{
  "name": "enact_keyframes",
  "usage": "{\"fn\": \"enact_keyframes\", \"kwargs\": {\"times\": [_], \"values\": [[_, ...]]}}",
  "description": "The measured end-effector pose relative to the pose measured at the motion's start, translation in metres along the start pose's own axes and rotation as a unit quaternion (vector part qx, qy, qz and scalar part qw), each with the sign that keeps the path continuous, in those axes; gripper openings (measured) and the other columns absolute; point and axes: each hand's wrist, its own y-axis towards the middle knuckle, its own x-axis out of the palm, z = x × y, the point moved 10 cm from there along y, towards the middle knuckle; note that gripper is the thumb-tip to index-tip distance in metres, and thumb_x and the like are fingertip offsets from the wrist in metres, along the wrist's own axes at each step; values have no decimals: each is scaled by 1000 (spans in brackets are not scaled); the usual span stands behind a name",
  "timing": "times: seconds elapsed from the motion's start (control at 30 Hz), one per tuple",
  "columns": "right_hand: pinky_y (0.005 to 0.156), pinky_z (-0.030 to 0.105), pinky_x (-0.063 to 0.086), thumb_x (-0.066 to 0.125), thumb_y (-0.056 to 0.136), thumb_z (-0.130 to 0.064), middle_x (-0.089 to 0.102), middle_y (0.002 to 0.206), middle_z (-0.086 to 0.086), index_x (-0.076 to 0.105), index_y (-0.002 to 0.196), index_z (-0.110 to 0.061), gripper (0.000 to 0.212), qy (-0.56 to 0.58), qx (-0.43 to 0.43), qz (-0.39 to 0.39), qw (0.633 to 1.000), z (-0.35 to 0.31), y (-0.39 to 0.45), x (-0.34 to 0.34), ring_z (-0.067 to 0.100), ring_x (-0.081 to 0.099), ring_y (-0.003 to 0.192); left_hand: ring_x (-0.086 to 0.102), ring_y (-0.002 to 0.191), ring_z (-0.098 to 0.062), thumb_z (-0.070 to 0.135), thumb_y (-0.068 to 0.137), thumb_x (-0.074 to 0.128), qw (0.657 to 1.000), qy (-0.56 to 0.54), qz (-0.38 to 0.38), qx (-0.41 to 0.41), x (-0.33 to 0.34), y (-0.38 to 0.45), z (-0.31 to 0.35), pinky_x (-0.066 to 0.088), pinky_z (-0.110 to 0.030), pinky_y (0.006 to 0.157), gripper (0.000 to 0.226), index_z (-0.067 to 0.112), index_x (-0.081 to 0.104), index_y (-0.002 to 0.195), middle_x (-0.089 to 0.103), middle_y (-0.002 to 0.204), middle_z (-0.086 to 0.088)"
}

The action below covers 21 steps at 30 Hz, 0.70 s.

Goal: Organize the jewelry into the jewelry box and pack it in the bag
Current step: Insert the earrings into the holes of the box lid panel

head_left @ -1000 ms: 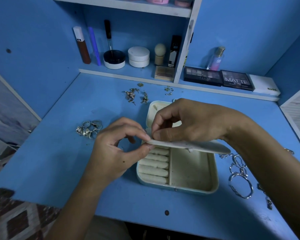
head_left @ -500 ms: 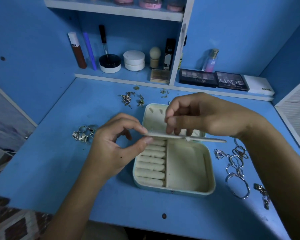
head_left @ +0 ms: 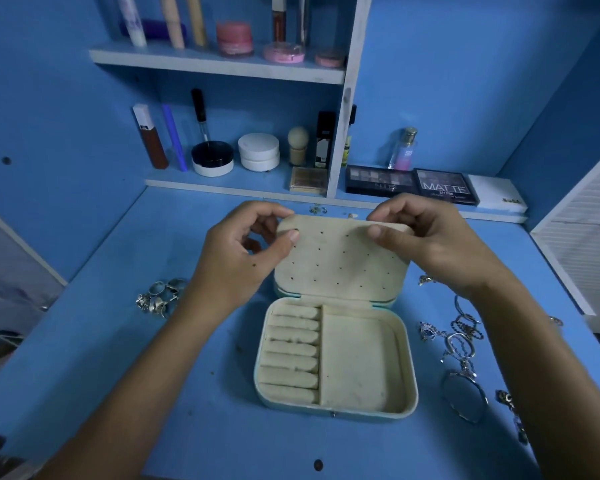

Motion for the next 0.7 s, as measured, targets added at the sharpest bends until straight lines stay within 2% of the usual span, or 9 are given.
{"fn": "enact_keyframes", "kwargs": {"times": [0.07, 0.2, 0.3, 0.43, 0.53, 0.6, 0.7], "values": [[57, 10, 41, 74, 83, -17, 66, 73, -16, 68, 92, -12, 12, -11, 2, 28, 1000, 7, 2, -3, -1, 55, 63, 62, 79, -12, 35, 80, 74, 1000, 8, 5, -14, 2, 5, -8, 53, -40, 74, 18, 38, 67, 96, 65, 86, 4], [58, 12, 45, 76, 81, -28, 67, 93, -8, 70, 95, -23, 16, -18, 32, 70, 997, 28, 6, -8, 0, 57, 65, 60, 79, -7, 26, 83, 75, 999, 33, 10, -37, 7, 13, -22, 47, -20, 69, 18, 34, 68, 97, 65, 86, 9], [63, 21, 52, 77, 82, -34, 67, 98, -14, 71, 99, -30, 19, -47, 44, 81, 995, 45, 10, -8, 6, 59, 65, 58, 80, -2, 18, 87, 75, 997, 69, 9, -44, 10, 16, -27, 42, -9, 70, 16, 27, 69, 99, 64, 90, 9], [70, 22, 51, 76, 84, -38, 66, 106, -17, 70, 103, -35, 20, -84, 54, 89, 991, 64, 14, -7, 4, 62, 72, 58, 84, -1, 22, 88, 73, 992, 111, -1, -55, 15, 14, -39, 40, -6, 74, 17, 21, 71, 105, 62, 95, 11], [81, 30, 54, 74, 85, -43, 64, 111, -19, 69, 105, -38, 22, -129, 59, 80, 987, 75, 15, -4, 8, 63, 90, 57, 86, 1, 24, 89, 71, 988, 133, -12, -73, 18, 9, -47, 40, -4, 74, 21, 19, 72, 110, 60, 97, 11], [88, 34, 54, 73, 85, -45, 63, 112, -19, 69, 107, -36, 24, -146, 61, 75, 985, 77, 16, -2, 9, 63, 100, 56, 86, 4, 25, 90, 69, 985, 150, -16, -80, 20, 6, -50, 40, -3, 74, 21, 20, 71, 111, 58, 99, 12], [92, 36, 53, 73, 85, -48, 64, 109, -19, 68, 109, -31, 29, -159, 66, 74, 982, 80, 16, 1, 10, 61, 103, 56, 88, 4, 29, 91, 67, 980, 174, -22, -95, 20, 3, -54, 40, -4, 73, 23, 23, 71, 113, 58, 101, 13]]}}
